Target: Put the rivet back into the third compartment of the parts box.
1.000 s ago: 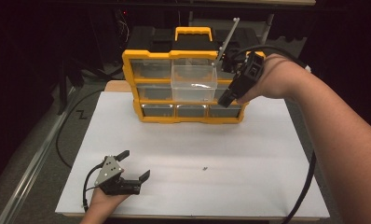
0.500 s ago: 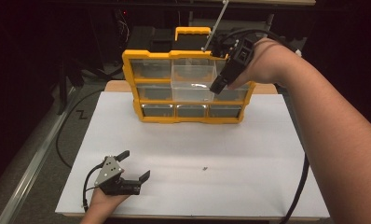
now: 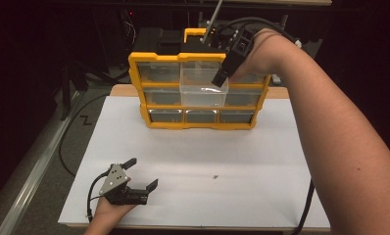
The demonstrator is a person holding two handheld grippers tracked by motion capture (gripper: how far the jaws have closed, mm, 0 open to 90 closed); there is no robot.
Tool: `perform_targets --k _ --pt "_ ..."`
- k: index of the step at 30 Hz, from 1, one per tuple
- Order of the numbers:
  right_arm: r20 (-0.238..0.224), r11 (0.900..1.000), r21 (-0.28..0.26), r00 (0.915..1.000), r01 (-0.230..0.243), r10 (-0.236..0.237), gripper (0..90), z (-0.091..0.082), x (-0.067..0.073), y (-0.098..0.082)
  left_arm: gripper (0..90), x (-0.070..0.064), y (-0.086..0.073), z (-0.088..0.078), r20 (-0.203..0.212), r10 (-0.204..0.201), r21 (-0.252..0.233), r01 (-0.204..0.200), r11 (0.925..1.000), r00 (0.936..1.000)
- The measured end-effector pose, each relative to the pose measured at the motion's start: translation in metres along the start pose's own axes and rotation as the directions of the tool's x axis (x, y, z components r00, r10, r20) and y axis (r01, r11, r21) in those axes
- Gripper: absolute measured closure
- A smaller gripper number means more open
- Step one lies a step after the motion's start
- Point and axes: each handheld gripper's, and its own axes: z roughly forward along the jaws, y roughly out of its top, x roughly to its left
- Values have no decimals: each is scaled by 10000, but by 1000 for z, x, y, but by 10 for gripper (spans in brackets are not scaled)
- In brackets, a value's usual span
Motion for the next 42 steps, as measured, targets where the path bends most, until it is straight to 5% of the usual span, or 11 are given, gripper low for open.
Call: perform_targets --k 17,18,21,23,33,42 --pt "368 9987 416 9989 -291 276 836 15 -21 12 3 1 0 -1 18 -22 -61 22 10000 10000" --pt "370 9990 344 9989 -284 271 817 14 -20 12 3 1 0 -1 18 -15 -55 15 10000 10000" --pt "627 9978 45 9958 -665 661 574 8 -21 10 3 2 0 -1 28 -11 -6 11 10000 10000" --pt "687 9976 47 9953 -692 688 508 2 -17 7 3 2 0 -1 33 5 9 -5 10000 10000" --pt "653 9983 140 9963 -575 564 465 -9 7 -21 3 0 -1 1 82 50 126 -51 9999 10000" --pt "429 9986 271 9981 -444 432 453 -1 29 -48 3 -1 0 1 55 106 150 -107 9998 9999"
